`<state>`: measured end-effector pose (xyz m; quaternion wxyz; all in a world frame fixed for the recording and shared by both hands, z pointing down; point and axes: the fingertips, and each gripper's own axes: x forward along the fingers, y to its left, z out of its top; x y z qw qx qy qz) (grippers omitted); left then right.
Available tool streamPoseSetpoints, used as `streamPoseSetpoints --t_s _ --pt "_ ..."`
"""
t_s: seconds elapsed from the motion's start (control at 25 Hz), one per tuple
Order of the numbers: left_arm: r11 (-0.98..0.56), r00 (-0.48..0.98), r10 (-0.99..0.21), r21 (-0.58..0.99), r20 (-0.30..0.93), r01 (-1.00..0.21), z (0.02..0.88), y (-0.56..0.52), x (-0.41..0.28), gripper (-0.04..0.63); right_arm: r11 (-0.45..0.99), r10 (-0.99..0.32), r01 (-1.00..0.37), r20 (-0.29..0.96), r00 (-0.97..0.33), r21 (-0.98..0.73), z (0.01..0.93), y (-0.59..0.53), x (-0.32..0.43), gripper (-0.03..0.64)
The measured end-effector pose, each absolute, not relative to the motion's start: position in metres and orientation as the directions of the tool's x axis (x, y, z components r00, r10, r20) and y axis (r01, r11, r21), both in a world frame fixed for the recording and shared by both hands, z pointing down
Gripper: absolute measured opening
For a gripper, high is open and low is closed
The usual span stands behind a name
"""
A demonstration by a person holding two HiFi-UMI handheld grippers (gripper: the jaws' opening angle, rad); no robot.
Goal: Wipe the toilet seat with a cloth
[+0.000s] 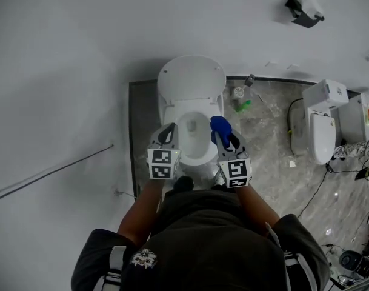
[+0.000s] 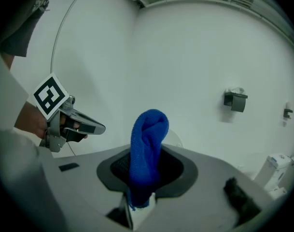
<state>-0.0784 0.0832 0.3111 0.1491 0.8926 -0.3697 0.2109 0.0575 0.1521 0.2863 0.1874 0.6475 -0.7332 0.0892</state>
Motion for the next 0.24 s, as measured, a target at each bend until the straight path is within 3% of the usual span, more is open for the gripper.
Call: streamPoseSetpoints --t_s 0.24 --pt "-0.64 0.597 -0.623 0.11 0.505 -0.761 0.289 0.138 -0.077 0.011 0.148 -0.932 -0.984 0.346 -0.106 0.096 0.257 0.183 0.072 0.095"
